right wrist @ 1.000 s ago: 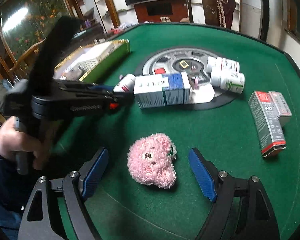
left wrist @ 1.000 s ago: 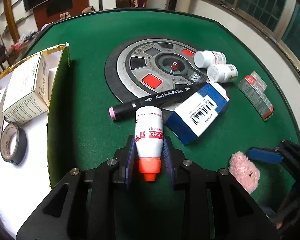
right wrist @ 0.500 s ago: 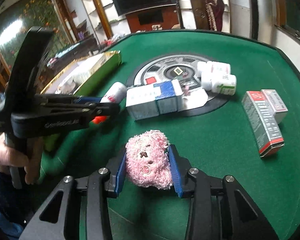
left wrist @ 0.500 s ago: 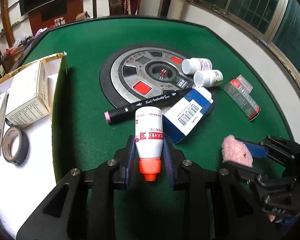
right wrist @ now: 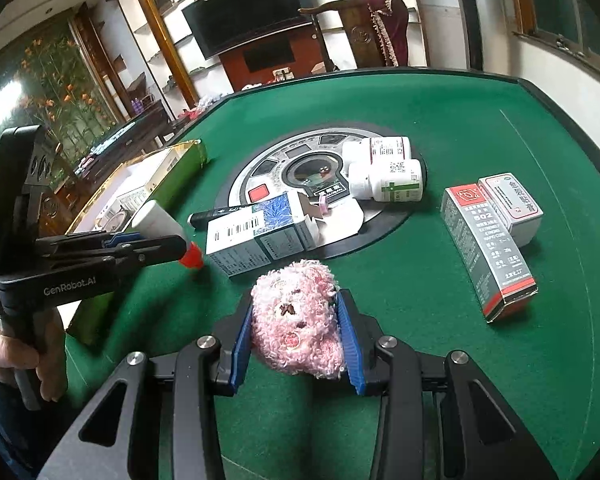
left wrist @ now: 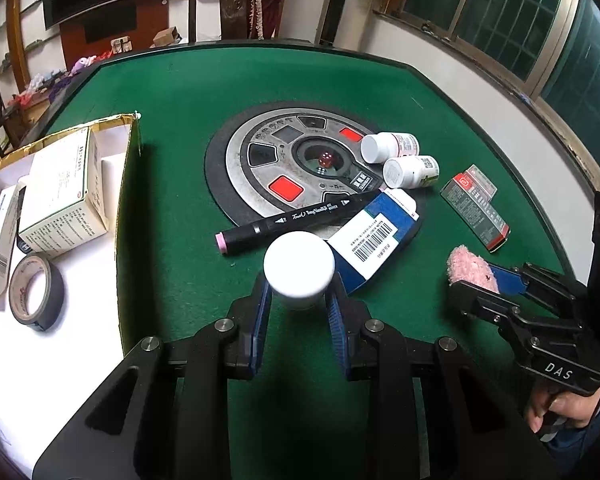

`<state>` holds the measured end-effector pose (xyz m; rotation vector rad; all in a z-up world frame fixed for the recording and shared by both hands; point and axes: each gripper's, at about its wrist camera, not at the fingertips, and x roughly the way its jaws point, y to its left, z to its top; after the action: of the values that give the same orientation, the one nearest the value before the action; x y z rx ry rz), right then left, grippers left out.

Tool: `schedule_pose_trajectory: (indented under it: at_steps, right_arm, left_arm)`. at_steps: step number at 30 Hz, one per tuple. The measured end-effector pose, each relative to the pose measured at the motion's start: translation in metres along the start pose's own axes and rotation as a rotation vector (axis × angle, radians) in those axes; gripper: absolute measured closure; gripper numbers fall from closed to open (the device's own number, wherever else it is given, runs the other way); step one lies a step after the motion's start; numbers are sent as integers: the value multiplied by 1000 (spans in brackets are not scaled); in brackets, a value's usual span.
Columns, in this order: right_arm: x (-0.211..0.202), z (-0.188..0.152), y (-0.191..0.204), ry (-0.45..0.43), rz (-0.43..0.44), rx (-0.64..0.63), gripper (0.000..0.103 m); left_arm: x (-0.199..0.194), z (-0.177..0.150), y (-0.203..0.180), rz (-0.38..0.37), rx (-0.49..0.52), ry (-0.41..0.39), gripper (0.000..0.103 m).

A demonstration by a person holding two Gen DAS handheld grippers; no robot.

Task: Organize objects
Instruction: 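Grasp the pink fluffy toy with the right gripper while the left holds the bottle, then carry the bottle and pink toy over the white tray with both grippers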

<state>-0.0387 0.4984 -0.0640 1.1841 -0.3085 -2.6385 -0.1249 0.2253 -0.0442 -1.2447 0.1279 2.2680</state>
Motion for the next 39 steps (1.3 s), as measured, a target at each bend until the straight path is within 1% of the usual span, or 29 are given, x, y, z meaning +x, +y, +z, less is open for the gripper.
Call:
schedule_pose_trajectory:
  at_steps: [3,7,10,13,16,18,19,28,32,37,39]
  right_arm:
    - [0,1,0,-3,-1,3,64]
    - [4,1,-5,15,-2,27,64]
    - [9,-1,-1,36,-4,7,64]
    - [15,-5,4,67,-1,-17,64]
    - [16,-6,7,70,-3,-29,64]
    - [15,-6,7,63,-5,-29,64]
    - [13,-6,7,56,-2,-29,64]
    - [10,-2,10,26,1,-37,64]
    - [7,1,10,0,-13,-34,64]
    - [-1,7,16,-57,-43,-32,64]
    - [-2,9,17,-69,-38,-14,64]
  left_arm:
    - [5,0,2,3,-4,17,76]
    - [6,0,4,-1,-6,23,76]
    - [7,-1,5,1,-5,27,76]
    - [13,-3,4,20,8,61,76]
    - [21,-4,4,19,-2,70,76]
    - [21,-4,5,15,-16,56,76]
    - [20,-4,5,15,-13,52,78]
    - [2,-1,5,-26,-18,-16,78]
    - [-9,1,3,-45,-18,-47,78]
    - [-25,2,3,-24,-11,-100,78]
    - [-33,2,6,-21,-22,-119,78]
